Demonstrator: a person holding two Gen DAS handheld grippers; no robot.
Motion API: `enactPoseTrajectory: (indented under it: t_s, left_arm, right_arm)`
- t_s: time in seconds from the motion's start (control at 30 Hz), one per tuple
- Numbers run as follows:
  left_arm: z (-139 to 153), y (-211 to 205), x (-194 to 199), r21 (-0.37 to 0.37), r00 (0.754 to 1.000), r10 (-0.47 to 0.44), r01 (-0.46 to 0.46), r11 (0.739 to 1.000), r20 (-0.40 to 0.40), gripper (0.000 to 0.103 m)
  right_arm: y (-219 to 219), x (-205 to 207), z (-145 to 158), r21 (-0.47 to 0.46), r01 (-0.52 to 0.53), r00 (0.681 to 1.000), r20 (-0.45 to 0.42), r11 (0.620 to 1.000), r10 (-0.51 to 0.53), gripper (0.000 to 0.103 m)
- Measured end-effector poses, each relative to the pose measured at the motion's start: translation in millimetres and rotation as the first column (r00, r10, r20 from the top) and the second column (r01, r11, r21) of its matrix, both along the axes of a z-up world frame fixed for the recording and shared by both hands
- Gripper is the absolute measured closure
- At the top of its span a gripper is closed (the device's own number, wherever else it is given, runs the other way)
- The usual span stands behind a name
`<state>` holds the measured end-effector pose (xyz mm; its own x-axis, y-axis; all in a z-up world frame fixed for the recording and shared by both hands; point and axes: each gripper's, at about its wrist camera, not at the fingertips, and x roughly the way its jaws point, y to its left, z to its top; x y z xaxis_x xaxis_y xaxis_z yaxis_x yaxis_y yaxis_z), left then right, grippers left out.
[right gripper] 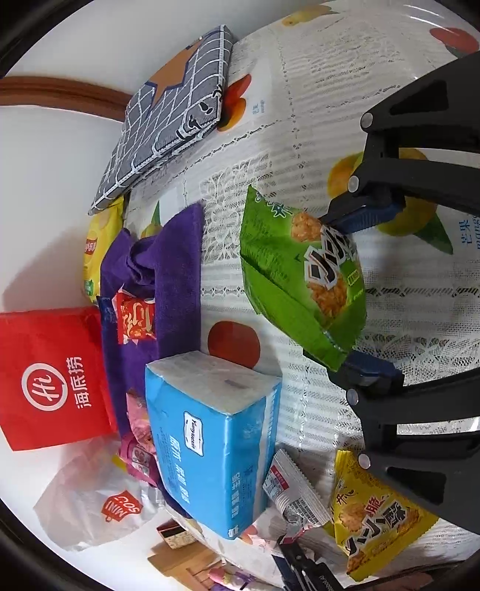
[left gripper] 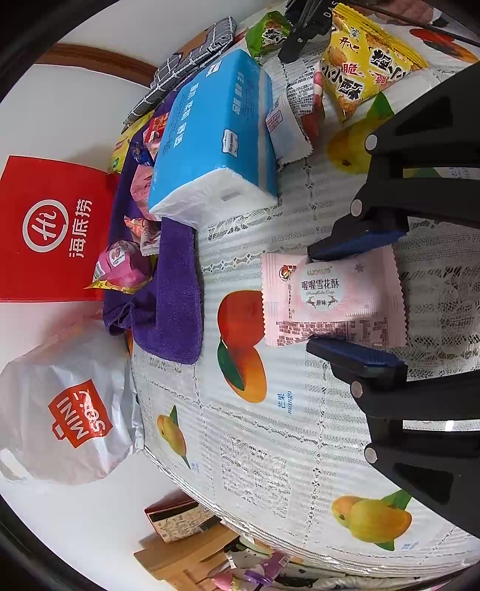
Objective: Organize snacks
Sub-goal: 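Lift the pink biscuit packet and green bag in both grippers, then carry the pink biscuit packet and green bag in both grippers over the purple towel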
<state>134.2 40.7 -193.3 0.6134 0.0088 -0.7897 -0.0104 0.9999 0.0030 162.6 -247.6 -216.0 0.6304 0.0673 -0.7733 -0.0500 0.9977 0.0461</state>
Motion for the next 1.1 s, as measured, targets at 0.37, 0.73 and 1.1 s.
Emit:
enactPoseTrajectory:
  t_s: [0.37, 0.73, 1.1]
  left_arm:
    - [1.9, 2.1, -1.6, -0.008, 1.000, -0.001, 0.001, 1.000, 0.006, 0.067]
    - [22.4, 2.5, -14.8, -0.039, 1.000, -0.021, 0.022, 0.999, 0.020, 0.069]
    - [65.4, -10.1, -14.9, -0.085, 0.998, -0.051, 0.055, 0.995, 0.048, 0.069]
  right_arm:
    - [-7.1, -3.9, 2.0, 0.020, 0.034, 0.999, 0.014, 0.999, -0.035, 0.068]
    - [-9.0, -25.1, 26.7, 0.046, 0.003, 0.997, 0.076, 0.999, -0.006, 0.069]
    - [0.9, -29.2, 76.1, 0.021, -0.008, 0.989, 0.149, 1.000, 0.005, 0.069]
